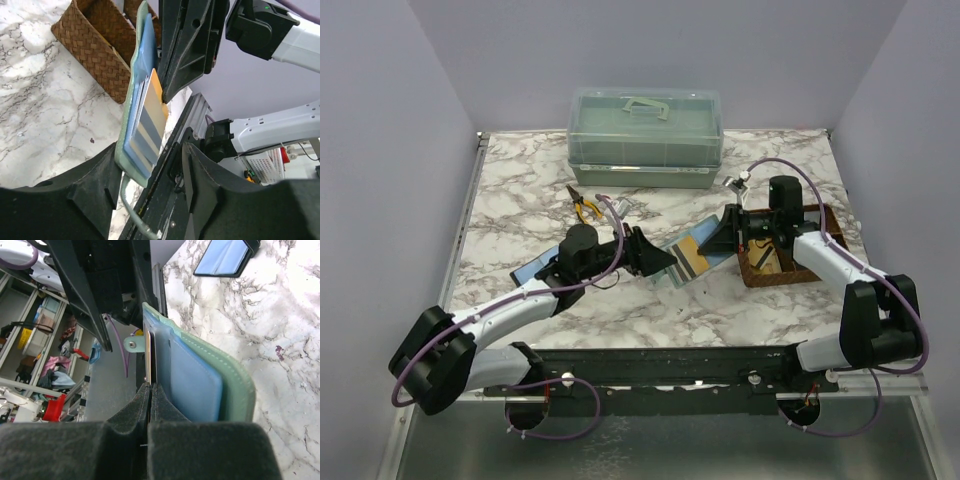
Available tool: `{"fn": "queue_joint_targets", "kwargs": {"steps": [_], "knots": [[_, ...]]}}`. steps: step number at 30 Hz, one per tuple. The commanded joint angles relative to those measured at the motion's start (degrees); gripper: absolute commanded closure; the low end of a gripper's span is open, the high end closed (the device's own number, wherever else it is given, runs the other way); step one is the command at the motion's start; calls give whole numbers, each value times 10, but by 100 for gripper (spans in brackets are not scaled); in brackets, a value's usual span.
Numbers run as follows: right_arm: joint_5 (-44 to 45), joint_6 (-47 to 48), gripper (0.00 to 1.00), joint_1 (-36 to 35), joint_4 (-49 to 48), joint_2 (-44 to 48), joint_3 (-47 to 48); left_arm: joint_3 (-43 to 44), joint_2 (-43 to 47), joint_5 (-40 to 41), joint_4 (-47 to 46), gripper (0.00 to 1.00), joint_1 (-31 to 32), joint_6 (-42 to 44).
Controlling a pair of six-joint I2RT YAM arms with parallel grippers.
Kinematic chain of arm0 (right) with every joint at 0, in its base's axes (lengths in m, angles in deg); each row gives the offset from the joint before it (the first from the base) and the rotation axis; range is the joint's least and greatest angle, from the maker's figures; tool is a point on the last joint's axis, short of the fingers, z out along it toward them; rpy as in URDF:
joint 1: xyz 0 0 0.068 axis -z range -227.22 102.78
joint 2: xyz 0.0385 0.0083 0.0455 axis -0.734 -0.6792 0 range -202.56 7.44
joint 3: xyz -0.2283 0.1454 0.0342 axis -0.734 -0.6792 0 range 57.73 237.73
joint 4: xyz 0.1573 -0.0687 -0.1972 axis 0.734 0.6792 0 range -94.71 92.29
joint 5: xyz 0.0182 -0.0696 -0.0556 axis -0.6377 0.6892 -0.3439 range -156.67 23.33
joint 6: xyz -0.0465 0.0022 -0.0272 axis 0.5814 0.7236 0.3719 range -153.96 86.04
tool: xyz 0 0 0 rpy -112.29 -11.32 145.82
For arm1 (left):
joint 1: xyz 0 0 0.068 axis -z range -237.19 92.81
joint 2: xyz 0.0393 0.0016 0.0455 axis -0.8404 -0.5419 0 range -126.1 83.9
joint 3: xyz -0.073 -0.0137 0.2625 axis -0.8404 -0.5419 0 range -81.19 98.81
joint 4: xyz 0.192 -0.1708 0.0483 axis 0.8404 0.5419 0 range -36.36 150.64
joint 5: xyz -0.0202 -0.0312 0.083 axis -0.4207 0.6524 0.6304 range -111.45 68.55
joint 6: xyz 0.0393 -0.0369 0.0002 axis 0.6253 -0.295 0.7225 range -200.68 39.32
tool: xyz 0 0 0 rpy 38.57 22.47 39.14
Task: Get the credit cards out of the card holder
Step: Remove the credit card from the card holder, then place the credit card in the storage box.
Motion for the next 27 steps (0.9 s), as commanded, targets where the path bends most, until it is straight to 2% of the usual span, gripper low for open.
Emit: {"fn": "queue_joint_targets", "kwargs": {"steps": [1,6,11,15,20,27], "knots": [[8,13,100,-3,3,-6,1,-30,27,36,-3,49,-12,-3],[34,39,100,-3,47,-17,9,-48,13,16,-39,74,-18,-10],[70,82,100,-3,95,-35,23,-68,10,5,-43,91,-33,-5],[90,106,100,-4,118,-54,28,-105,13,-4,-44,100,-51,-12],[112,120,100,-11,131,-77,35,-145,29,-12,-46,100,-64,-18],[185,133,100,-16,144,-86,41,-182,37,-24,-39,100,-92,-20]]}}
